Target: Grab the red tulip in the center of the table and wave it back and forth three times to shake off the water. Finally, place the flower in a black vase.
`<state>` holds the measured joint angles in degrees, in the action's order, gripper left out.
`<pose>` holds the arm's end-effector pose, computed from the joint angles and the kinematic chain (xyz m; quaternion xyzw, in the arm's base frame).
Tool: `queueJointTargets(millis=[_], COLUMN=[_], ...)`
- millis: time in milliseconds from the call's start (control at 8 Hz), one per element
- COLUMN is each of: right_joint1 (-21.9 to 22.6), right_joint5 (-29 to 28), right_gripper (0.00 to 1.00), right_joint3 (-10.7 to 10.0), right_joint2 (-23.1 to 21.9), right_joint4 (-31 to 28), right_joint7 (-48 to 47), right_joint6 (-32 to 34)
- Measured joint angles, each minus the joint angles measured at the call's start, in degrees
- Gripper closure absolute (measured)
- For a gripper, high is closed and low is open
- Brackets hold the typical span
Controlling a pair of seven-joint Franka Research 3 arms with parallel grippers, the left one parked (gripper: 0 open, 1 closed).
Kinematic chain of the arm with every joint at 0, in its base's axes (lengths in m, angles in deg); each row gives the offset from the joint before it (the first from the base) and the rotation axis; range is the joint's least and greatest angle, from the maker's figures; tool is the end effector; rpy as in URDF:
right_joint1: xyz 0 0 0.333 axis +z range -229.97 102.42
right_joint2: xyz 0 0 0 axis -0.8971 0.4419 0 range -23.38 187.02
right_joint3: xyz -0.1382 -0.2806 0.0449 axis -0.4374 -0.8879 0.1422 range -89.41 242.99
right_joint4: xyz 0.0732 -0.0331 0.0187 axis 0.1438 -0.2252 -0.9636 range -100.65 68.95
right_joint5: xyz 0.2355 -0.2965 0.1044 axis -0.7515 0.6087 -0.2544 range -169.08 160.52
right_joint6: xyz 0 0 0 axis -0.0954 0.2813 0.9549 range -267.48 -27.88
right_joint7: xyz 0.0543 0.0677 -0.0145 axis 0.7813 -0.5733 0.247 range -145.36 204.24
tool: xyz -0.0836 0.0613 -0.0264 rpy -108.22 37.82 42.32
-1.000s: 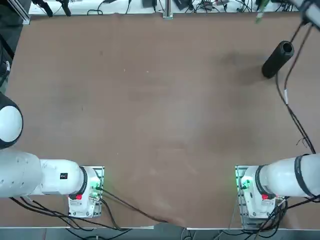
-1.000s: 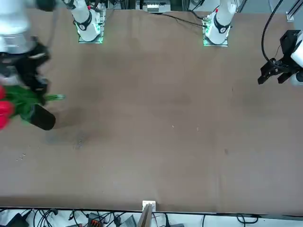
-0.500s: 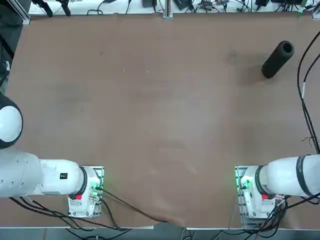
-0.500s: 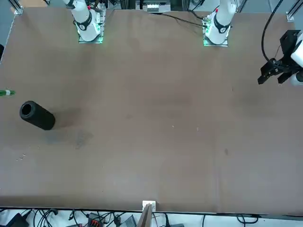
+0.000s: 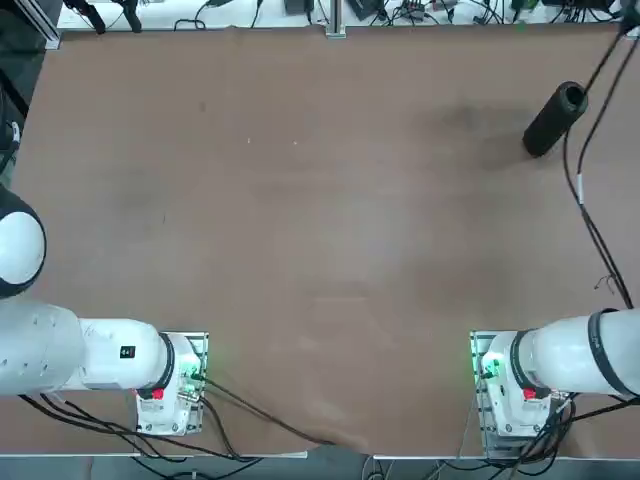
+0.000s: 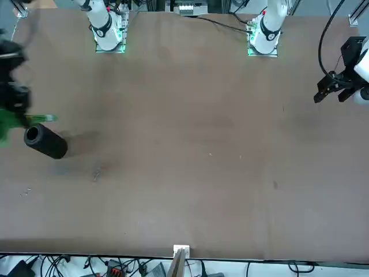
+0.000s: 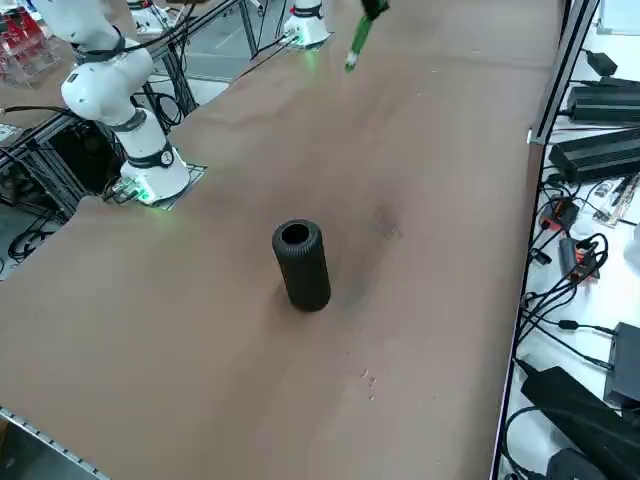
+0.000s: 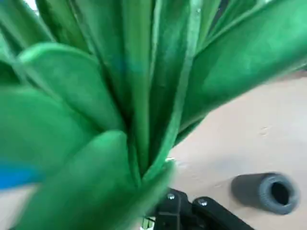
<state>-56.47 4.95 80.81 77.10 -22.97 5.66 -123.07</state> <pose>0.5614 0.1064 0.6550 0.9669 -0.0812 0.2416 0.0072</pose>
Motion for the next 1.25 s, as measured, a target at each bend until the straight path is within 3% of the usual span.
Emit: queueJointTargets(millis=[125, 250, 375, 500, 625, 1000, 1125, 1250], right_joint1=[0.3, 0.3, 0.2, -0.7, -1.9, -4.3, -4.5, -4.4], right_joint5=[0.2, 0.3, 0.4, 0.8, 1.2, -3.7, -6.3, -7.0], right_gripper=[0.89, 0.89, 0.89, 0.89, 0.89, 0.89, 0.89, 0.89], right_joint3=[3.2, 5.1, 5.4, 4.3, 1.2, -14.4, -17.1, -17.5], right_joint2=[0.1, 0.1, 0.1, -0.2, -0.6, -0.9, -0.9, -0.9], right_joint4=[0.2, 0.5, 0.9, 1.4, 1.7, 2.1, 2.1, 2.1], right_joint7=[-4.6, -8.0, -9.6, -9.5, -6.0, 17.4, 22.2, 23.2], right_joint6=[0.8, 2.1, 3.7, 5.6, 6.7, 3.7, 3.2, 3.2])
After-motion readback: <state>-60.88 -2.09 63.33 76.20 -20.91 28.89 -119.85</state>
